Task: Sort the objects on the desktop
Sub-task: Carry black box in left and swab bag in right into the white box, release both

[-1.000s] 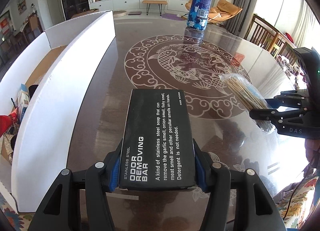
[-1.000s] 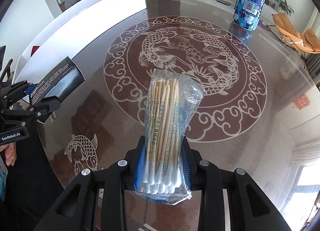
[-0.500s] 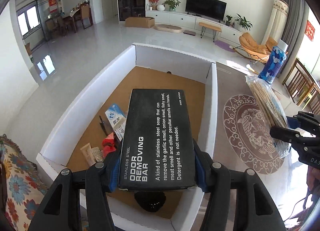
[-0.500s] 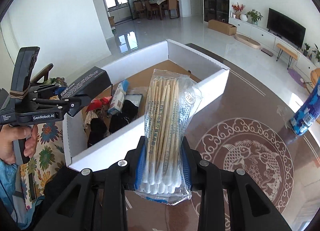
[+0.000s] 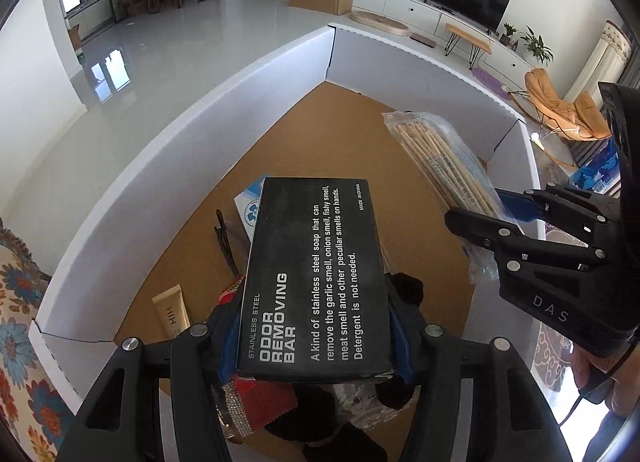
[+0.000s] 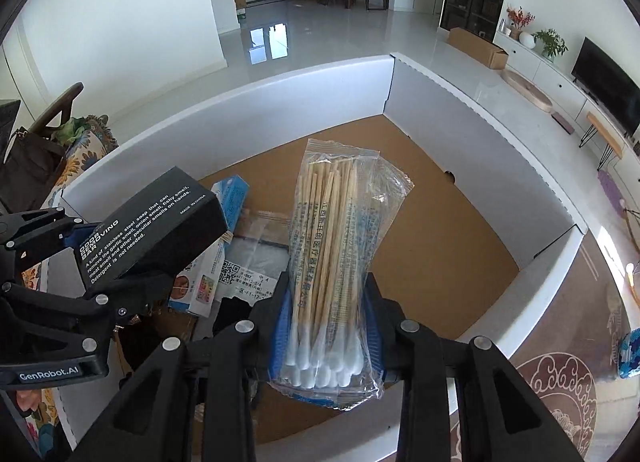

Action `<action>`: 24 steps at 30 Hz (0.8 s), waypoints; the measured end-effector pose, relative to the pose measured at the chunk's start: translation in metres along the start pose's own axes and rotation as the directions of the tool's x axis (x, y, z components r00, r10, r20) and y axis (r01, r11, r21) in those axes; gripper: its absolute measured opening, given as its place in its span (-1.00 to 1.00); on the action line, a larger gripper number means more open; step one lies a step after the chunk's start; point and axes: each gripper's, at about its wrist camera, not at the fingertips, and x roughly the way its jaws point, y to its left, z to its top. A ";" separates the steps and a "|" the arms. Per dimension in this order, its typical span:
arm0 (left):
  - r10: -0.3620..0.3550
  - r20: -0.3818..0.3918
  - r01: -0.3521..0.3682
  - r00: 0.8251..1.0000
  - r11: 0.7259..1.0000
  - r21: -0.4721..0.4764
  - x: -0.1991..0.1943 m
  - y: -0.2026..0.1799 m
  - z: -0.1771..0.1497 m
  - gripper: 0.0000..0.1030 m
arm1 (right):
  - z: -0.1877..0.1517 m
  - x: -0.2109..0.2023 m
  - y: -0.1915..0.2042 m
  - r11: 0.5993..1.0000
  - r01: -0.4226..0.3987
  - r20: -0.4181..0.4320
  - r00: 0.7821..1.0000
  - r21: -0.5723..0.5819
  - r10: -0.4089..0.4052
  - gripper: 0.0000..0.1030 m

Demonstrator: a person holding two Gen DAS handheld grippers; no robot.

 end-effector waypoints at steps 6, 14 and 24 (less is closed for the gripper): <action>0.023 0.019 -0.023 1.000 0.998 -0.051 0.000 0.008 -0.009 0.54 | -0.008 0.007 -0.009 1.000 0.017 0.036 0.999 0.016 -0.017 0.75; 0.085 0.127 -0.072 0.988 0.992 -0.105 -0.053 -0.006 -0.021 0.65 | -0.024 -0.062 -0.022 0.999 0.034 0.157 0.987 0.041 -0.040 0.99; 0.211 0.232 -0.189 0.949 0.975 -0.117 -0.090 -0.042 -0.038 0.97 | -0.050 -0.096 -0.024 0.997 0.055 0.158 0.985 0.049 -0.062 1.00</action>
